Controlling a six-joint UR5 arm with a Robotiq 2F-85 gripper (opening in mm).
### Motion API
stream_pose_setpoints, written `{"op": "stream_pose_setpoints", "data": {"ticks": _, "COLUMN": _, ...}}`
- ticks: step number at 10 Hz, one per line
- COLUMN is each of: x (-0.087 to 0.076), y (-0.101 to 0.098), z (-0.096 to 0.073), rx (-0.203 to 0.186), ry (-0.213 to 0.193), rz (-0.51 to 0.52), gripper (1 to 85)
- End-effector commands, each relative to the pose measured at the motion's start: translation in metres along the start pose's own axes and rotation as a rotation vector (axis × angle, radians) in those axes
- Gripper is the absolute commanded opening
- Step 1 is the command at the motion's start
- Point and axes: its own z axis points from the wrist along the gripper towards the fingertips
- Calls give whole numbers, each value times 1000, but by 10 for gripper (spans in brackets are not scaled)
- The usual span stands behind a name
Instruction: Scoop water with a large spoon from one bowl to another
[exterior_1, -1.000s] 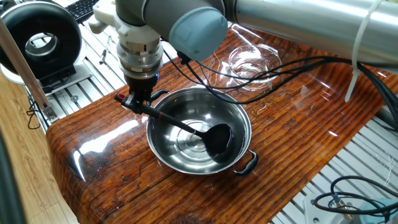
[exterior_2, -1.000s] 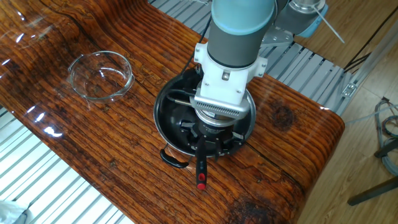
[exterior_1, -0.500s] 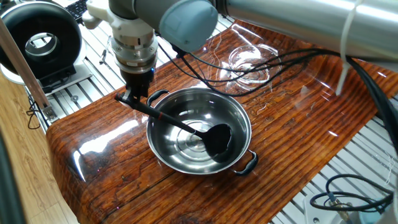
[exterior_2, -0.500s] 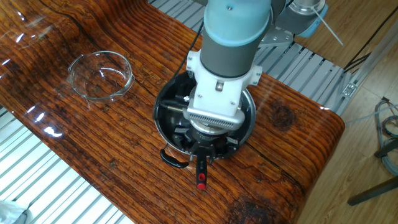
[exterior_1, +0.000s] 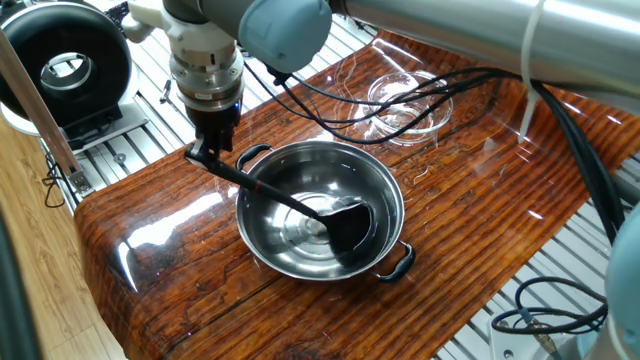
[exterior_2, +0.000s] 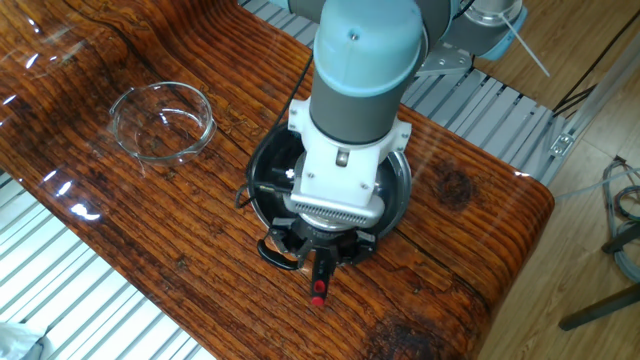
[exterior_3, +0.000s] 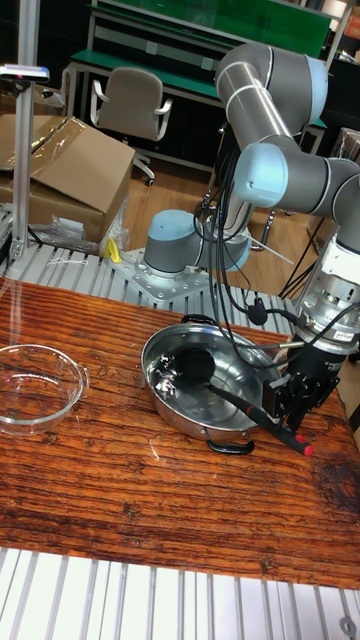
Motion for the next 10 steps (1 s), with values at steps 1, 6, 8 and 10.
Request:
{"op": "stream_pose_setpoints", "data": {"ticks": 1, "x": -4, "y": -1, "z": 8, "rx": -6, "ry": 0, "rz": -2, "gripper": 427}}
{"op": "stream_pose_setpoints", "data": {"ticks": 6, "x": -3, "y": 1, "z": 8, "rx": -10, "ry": 7, "rz": 18, "gripper": 423}}
{"op": "stream_pose_setpoints", "data": {"ticks": 8, "x": -3, "y": 2, "z": 9, "rx": -11, "ry": 6, "rz": 23, "gripper": 420}}
{"op": "stream_pose_setpoints", "data": {"ticks": 10, "x": -5, "y": 4, "z": 10, "rx": -20, "ry": 0, "rz": 29, "gripper": 420}}
